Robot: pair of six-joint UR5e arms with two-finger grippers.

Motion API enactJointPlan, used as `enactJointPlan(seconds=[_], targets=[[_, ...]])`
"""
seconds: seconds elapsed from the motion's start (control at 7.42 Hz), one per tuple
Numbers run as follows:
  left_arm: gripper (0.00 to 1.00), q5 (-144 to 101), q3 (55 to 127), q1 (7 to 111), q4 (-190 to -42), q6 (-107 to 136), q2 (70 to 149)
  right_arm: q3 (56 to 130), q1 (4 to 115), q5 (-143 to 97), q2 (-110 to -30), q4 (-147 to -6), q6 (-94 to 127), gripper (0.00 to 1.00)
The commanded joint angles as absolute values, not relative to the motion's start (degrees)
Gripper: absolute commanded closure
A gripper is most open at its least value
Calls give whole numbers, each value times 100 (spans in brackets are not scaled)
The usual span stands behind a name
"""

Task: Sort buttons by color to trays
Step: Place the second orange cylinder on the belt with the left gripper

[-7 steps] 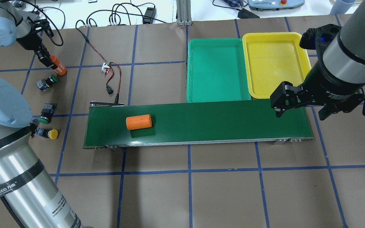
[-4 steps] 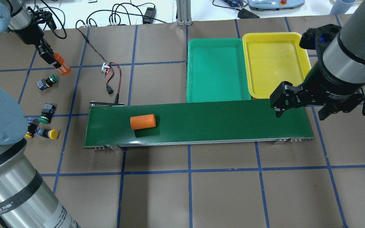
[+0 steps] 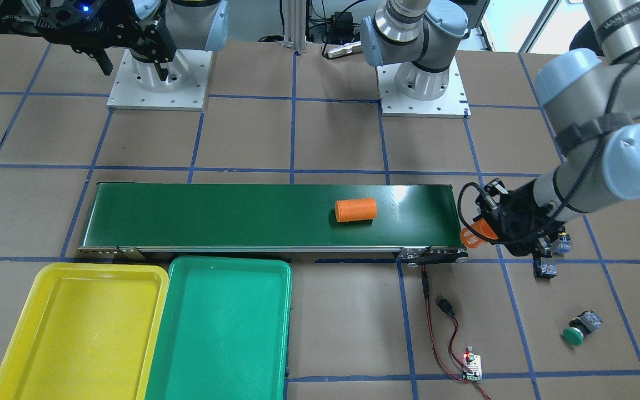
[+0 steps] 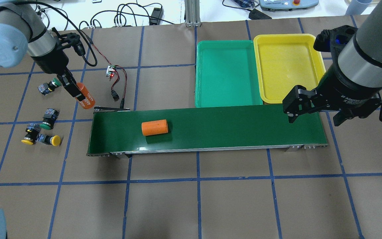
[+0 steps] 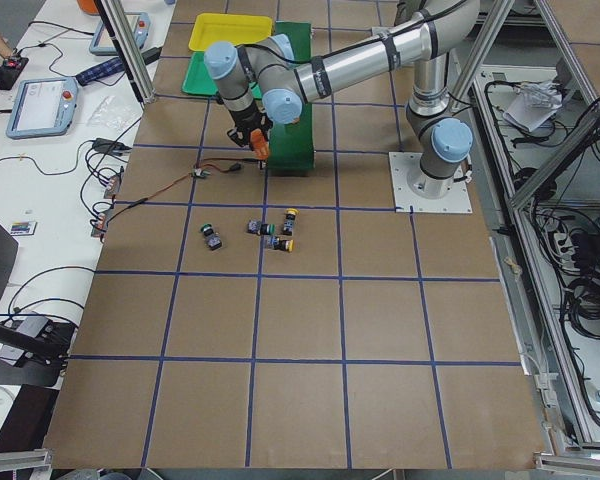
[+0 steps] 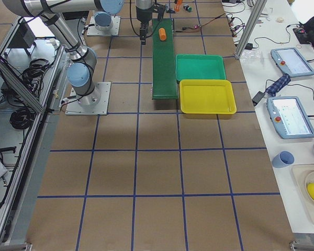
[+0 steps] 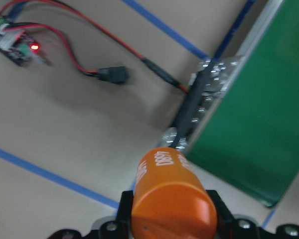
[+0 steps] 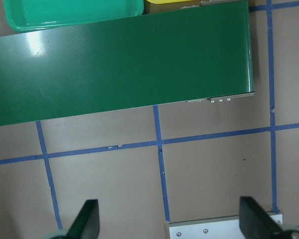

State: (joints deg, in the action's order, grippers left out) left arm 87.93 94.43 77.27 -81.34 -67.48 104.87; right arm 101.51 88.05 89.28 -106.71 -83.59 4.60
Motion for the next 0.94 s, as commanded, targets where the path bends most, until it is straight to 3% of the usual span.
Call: enactJointPlan(seconds=[0.0, 0.4, 0.54, 0.67, 0.81], targets=[[100, 8877, 10683, 8181, -6964, -6311, 10003, 10160, 8798, 8947, -10670, -8350, 448, 0], [100, 8833, 10977, 8270, -7058, -6241, 9642, 10230, 8798, 8956, -10748, -8350, 448, 0], [89, 8816, 11143, 8271, -7049, -6171, 9607, 10257, 8789, 8965, -10793, -8219, 474, 0], [36, 8815, 11179, 8271, -7005, -6170, 9615, 10266, 8798, 8965, -10828, -8226, 536, 0], [0, 8815, 11171, 8271, -7005, -6135, 9598, 10266, 8798, 8965, -10837, -8227, 510, 0]])
